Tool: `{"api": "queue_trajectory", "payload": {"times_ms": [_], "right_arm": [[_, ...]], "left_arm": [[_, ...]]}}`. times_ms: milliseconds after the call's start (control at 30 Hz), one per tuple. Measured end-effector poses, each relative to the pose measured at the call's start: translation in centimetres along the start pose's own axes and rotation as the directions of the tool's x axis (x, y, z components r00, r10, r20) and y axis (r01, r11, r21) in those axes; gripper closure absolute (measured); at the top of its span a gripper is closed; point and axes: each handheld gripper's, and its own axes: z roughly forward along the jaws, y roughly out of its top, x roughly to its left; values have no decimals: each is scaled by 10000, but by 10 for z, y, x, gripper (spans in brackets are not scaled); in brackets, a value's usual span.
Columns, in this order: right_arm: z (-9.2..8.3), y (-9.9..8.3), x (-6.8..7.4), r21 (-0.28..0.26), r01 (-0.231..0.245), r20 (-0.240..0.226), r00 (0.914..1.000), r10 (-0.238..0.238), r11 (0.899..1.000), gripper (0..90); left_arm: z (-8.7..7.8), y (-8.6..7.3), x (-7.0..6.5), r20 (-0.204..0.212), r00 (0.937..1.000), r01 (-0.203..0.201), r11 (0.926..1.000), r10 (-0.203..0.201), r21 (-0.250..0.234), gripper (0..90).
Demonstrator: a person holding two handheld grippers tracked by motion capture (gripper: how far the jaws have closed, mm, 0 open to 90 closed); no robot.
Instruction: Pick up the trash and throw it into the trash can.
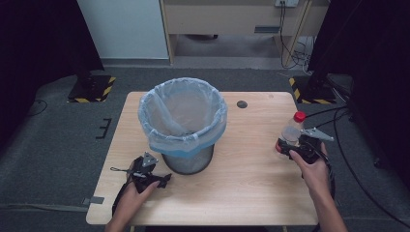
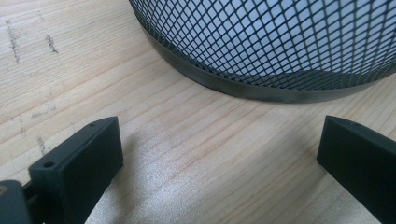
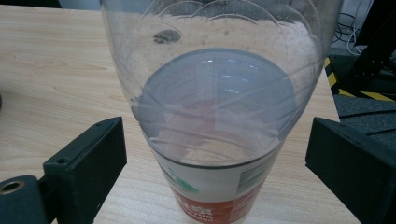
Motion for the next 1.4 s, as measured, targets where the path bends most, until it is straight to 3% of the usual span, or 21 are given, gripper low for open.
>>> {"api": "queue_trajectory", "payload": {"times_ms": [600,767,833,933,1400], "right_arm": [[8,4,-5,-114,110,-60,9999,-111,9999,87],[8,5,-3,-274,149,-197,9997,-154,9995,175],[8,5,-3,-356,189,-276,9994,-199,9992,264],[7,7,-2,-363,293,-241,9993,-302,9989,284],[-4,32,7,-733,502,-610,9966,-548,9960,286]], "left_arm": [[0,0,0,0,10000,0,10000,0,-1,0],[0,0,0,-1,10000,0,10000,0,-3,0],[0,0,0,-2,10000,1,10000,-1,-3,0],[0,0,0,0,10000,0,10000,0,-1,0],[0,0,0,-1,10000,0,10000,0,-2,0]]}}
